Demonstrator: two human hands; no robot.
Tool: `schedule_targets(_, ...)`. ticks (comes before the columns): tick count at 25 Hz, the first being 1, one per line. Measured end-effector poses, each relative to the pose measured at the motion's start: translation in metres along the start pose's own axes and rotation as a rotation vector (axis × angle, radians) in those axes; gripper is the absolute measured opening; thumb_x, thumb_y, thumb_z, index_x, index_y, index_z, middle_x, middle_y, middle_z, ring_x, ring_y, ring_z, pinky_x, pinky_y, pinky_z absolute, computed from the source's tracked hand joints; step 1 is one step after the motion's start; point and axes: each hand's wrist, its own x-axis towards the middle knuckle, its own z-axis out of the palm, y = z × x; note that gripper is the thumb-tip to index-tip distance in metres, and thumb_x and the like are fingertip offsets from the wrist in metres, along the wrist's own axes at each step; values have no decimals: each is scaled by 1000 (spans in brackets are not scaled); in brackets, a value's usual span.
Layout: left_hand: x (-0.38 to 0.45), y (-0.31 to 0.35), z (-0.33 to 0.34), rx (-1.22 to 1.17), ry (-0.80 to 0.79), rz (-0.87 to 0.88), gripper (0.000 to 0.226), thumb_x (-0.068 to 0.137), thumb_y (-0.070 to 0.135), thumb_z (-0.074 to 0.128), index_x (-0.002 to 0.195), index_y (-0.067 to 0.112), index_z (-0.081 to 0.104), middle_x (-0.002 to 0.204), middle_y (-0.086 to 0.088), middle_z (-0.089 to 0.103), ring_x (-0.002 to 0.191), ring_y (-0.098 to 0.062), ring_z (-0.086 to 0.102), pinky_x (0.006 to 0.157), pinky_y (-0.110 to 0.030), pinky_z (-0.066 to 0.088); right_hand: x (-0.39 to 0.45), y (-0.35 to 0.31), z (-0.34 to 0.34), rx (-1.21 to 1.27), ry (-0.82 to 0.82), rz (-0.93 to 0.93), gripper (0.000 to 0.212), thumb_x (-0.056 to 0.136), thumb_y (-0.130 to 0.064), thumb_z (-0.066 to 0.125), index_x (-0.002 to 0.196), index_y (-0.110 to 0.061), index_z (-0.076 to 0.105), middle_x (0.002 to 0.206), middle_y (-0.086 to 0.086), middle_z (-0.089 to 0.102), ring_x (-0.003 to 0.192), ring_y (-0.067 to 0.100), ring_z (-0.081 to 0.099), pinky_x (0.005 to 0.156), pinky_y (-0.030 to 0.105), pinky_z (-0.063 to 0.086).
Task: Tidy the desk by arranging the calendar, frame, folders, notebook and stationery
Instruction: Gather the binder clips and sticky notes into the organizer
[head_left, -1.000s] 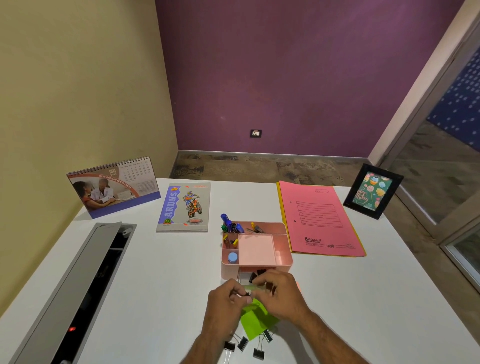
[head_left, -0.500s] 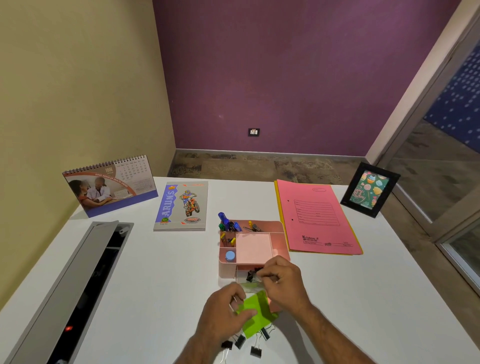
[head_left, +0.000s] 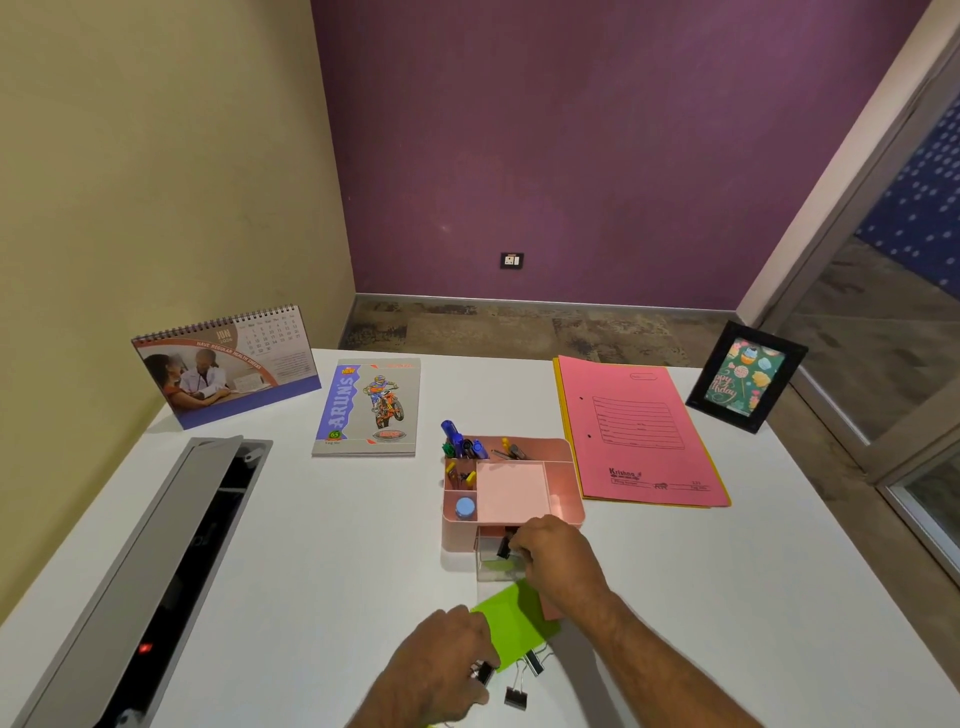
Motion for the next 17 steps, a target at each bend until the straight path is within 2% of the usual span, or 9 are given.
schedule_targets(5,1,1,1,-1,122,-13,34,76,47,59,103,28,68,109,3,62,105,-22,49,84,-35,36,-10,2,2,40,107,22,35,79,-9,62,110,-23,73,99,5,68,94,22,60,75,31,52)
schedule_targets(7,4,-1,-1,-80,208,-60,35,74,52,58,99,30,68,106,8,62,104,-16,49,85,-32,37,-16,2,6,105,202,-32,36,72,-8,63,103,-22,75,89,2,71,86,22,62,67,35,55)
schedule_targets(9,7,-1,-1,-221,340,-109,36,71,53,63,100,32,69,104,17,62,101,-7,48,87,-27,38,-22,1,10,233,274,-24,30,72,-16,65,99,-22,76,90,-4,75,83,17,65,69,30,57)
schedule_targets(11,10,0,-2,-375,514,-148,32,67,51,69,95,35,69,95,26,60,95,1,48,85,-22,40,-25,-3,13,385,230,64,28,74,-26,66,100,-25,77,95,-11,76,83,8,67,76,22,54)
schedule_targets(13,11,4,-7,-505,655,-194,26,67,47,73,91,40,66,92,30,58,94,4,50,83,-16,42,-27,-7,16,534,164,148,28,73,-31,67,99,-27,78,93,-17,75,84,0,67,78,19,54)
schedule_targets(15,11,7,-14,-578,744,-206,23,70,43,73,90,42,63,92,29,58,94,4,52,80,-15,44,-28,-10,17,629,174,192,26,71,-32,70,95,-29,78,88,-22,73,84,-2,67,77,18,55)
schedule_targets(17,12,9,-18,-573,790,-185,20,73,44,69,92,39,64,93,27,60,92,3,52,78,-20,47,-28,-11,16,664,172,187,22,72,-27,73,93,-30,78,86,-21,73,83,0,67,74,16,55)
